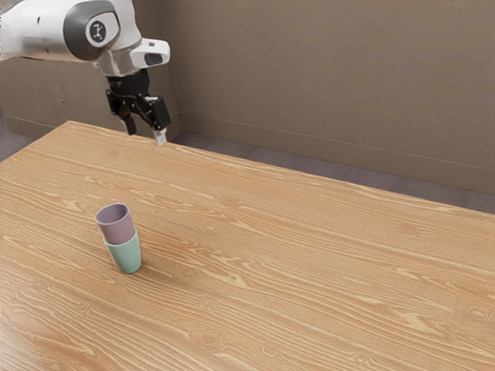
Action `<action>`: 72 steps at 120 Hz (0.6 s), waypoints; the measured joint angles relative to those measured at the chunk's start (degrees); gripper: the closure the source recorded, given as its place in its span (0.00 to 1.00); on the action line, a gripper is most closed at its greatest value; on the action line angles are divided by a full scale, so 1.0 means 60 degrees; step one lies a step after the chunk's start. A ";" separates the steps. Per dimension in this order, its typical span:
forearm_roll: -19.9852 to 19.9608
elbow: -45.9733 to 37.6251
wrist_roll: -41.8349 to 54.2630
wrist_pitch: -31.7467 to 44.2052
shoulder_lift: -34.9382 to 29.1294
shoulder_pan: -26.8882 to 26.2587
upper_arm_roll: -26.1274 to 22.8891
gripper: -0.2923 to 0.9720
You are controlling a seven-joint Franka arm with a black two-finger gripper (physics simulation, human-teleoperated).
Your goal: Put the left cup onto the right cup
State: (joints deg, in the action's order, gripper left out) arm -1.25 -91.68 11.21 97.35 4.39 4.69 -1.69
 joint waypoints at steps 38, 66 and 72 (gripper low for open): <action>-0.0188 0.0013 -0.0152 -0.0147 -0.0046 0.0041 0.0003 0.23; -0.0234 0.0012 -0.0236 -0.0149 -0.0037 0.0021 0.0003 0.23; -0.0238 0.0012 -0.0249 -0.0148 -0.0037 0.0021 0.0003 0.23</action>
State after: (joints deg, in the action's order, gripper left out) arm -2.68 -91.61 9.71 96.46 4.16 4.81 -1.67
